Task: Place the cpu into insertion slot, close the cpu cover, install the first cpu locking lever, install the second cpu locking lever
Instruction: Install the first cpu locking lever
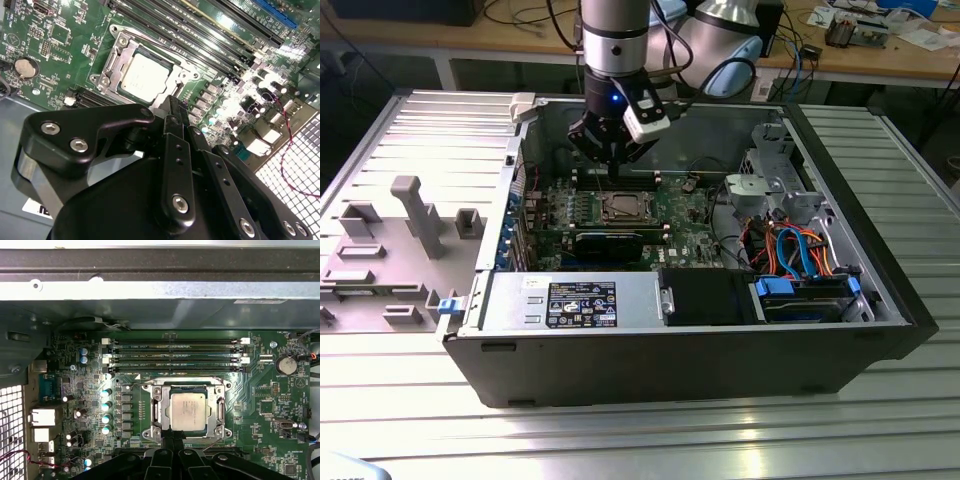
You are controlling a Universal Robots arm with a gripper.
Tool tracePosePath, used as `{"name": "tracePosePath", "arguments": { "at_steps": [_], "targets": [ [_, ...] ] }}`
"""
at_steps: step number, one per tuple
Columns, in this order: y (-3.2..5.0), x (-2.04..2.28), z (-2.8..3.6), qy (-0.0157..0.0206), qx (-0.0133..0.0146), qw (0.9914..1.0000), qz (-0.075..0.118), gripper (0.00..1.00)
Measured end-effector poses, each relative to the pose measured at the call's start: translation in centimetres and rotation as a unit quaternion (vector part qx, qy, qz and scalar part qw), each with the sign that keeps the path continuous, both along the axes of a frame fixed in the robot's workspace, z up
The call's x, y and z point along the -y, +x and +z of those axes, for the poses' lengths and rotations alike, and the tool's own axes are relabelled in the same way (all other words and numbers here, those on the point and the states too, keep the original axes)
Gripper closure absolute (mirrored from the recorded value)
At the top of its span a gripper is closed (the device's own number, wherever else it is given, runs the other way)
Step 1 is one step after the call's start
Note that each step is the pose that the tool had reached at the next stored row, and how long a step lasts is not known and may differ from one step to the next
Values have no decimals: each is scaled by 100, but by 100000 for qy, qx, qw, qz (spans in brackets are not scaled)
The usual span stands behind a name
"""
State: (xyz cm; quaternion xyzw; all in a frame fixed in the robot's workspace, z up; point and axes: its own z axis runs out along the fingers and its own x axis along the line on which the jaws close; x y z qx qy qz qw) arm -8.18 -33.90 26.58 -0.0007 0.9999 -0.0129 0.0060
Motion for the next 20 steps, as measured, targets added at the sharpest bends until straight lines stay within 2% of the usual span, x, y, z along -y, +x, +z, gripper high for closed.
{"name": "tracePosePath", "arguments": {
  "at_steps": [20],
  "targets": [
    [-100, 0, -3, 3, 2, 100000, -1, 89]
  ]
}}
